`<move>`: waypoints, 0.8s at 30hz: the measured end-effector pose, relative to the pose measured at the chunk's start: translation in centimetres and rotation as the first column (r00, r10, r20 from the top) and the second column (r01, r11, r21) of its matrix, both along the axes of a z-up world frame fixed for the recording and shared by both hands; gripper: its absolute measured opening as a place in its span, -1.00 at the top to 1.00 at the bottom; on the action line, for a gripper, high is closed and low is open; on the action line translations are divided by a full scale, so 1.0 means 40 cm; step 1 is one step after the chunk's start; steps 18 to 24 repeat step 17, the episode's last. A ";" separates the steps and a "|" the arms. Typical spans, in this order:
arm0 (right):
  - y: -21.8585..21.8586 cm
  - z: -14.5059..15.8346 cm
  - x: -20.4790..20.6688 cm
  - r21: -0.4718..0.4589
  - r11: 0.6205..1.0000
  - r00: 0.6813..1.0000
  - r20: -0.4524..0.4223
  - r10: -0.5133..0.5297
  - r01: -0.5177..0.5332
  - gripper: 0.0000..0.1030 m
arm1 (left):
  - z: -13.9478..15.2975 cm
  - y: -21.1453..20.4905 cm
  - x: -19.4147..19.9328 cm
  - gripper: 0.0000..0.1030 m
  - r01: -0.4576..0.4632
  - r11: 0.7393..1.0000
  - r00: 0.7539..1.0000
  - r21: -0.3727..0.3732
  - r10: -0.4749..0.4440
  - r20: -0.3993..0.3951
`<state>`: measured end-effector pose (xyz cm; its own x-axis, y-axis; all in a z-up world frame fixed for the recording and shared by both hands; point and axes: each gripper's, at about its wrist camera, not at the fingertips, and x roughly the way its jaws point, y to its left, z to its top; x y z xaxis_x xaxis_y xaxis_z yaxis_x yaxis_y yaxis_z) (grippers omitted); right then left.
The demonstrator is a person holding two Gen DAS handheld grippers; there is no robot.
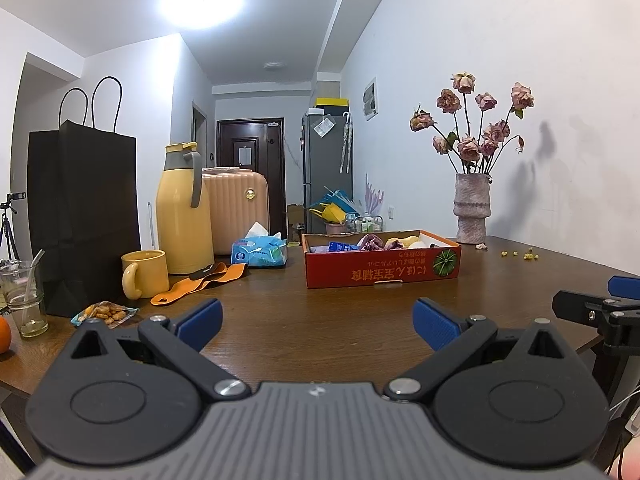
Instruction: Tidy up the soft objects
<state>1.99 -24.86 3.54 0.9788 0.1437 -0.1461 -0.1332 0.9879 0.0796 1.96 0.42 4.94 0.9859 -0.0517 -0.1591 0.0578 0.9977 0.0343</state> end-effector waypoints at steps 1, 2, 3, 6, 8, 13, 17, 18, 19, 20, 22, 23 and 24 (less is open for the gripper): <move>0.000 0.001 -0.001 0.000 1.000 1.000 0.000 -0.001 0.001 -1.00 | -0.001 0.001 0.000 -1.00 -0.001 1.000 1.000 -0.001 0.001 -0.003; -0.001 0.001 -0.001 0.000 1.000 1.000 0.002 -0.001 0.001 -1.00 | -0.001 0.000 -0.001 -1.00 -0.002 1.000 1.000 0.000 0.002 0.001; -0.001 0.002 -0.001 0.000 1.000 1.000 0.004 -0.001 0.001 -1.00 | -0.002 -0.001 -0.002 -1.00 -0.005 1.000 1.000 0.003 0.005 0.005; -0.001 0.001 -0.001 0.000 1.000 1.000 0.000 -0.002 0.002 -1.00 | 0.000 -0.003 -0.003 -1.00 -0.012 1.000 1.000 0.001 0.012 0.009; -0.002 0.001 0.000 -0.001 1.000 1.000 0.001 -0.003 0.003 -1.00 | 0.000 -0.003 -0.004 -1.00 -0.017 1.000 1.000 -0.001 0.017 0.010; -0.005 0.000 0.002 0.000 1.000 1.000 0.000 -0.005 0.005 -1.00 | 0.000 -0.006 -0.005 -1.00 -0.018 1.000 1.000 -0.001 0.018 0.012; -0.006 -0.002 0.002 -0.002 1.000 1.000 -0.001 -0.005 0.005 -1.00 | 0.001 -0.007 -0.006 -1.00 -0.027 1.000 1.000 -0.003 0.027 0.015; -0.006 -0.002 0.002 -0.002 1.000 1.000 -0.001 -0.005 0.005 -1.00 | 0.001 -0.007 -0.006 -1.00 -0.027 1.000 1.000 -0.003 0.027 0.015; -0.006 -0.002 0.002 -0.002 1.000 1.000 -0.001 -0.005 0.005 -1.00 | 0.001 -0.007 -0.006 -1.00 -0.027 1.000 1.000 -0.003 0.027 0.015; -0.006 -0.002 0.002 -0.002 1.000 1.000 -0.001 -0.005 0.005 -1.00 | 0.001 -0.007 -0.006 -1.00 -0.027 1.000 1.000 -0.003 0.027 0.015; -0.006 -0.002 0.002 -0.002 1.000 1.000 -0.001 -0.005 0.005 -1.00 | 0.001 -0.007 -0.006 -1.00 -0.027 1.000 1.000 -0.003 0.027 0.015; -0.006 -0.002 0.002 -0.002 1.000 1.000 -0.001 -0.005 0.005 -1.00 | 0.001 -0.007 -0.006 -1.00 -0.027 1.000 1.000 -0.003 0.027 0.015; -0.006 -0.002 0.002 -0.002 1.000 1.000 -0.001 -0.005 0.005 -1.00 | 0.001 -0.007 -0.006 -1.00 -0.027 1.000 1.000 -0.003 0.027 0.015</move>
